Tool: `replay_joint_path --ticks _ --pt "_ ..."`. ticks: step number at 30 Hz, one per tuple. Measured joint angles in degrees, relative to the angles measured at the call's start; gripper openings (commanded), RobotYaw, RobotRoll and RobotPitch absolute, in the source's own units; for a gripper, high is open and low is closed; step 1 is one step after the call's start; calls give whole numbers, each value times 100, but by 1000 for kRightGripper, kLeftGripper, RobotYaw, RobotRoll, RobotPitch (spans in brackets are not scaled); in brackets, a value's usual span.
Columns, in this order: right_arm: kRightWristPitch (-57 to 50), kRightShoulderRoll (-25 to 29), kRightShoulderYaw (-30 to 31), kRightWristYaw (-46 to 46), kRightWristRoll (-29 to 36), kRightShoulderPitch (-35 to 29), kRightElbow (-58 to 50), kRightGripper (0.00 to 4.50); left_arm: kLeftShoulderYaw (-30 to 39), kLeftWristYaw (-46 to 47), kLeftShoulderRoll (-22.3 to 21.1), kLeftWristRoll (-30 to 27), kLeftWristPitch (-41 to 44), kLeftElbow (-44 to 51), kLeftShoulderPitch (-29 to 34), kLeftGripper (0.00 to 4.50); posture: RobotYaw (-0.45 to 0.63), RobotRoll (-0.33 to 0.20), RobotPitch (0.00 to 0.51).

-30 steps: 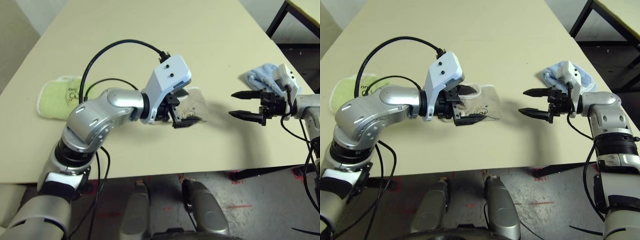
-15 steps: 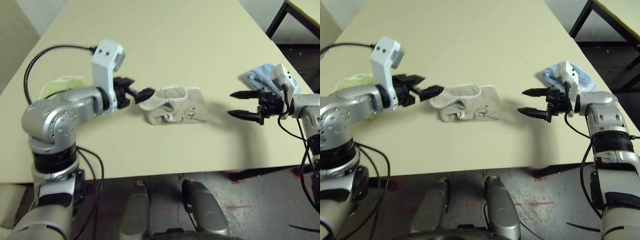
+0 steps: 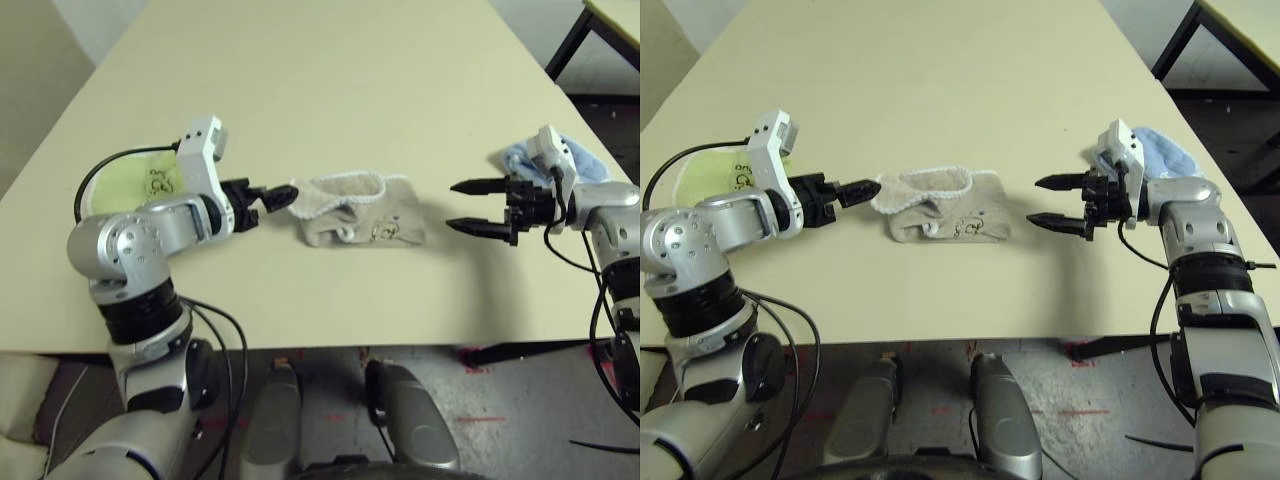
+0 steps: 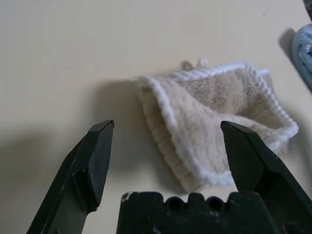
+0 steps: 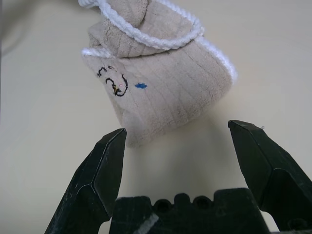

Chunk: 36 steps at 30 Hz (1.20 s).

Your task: Fold the towel and set it aside.

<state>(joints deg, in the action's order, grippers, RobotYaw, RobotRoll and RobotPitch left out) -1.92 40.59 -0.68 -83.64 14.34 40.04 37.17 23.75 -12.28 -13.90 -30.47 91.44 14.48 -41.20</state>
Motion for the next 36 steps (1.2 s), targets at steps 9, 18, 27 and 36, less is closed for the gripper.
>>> replay_joint_path --ticks 9,18,27,36 --pt "-1 65 -2 55 8 -127 -126 4500 11 26 180 -348 0 -416 -272 1577 114 0 146" --pt "0 82 -3 132 15 -154 -142 4500 -68 470 553 -658 1 -693 -341 25 105 0 143" --pt "0 122 -6 157 27 -329 -292 4500 -15 404 -318 -669 1 -623 -727 993 118 0 135" --pt "31 97 -5 165 25 -293 -291 4500 -75 259 -730 -779 1 -577 -36 4447 127 0 130"
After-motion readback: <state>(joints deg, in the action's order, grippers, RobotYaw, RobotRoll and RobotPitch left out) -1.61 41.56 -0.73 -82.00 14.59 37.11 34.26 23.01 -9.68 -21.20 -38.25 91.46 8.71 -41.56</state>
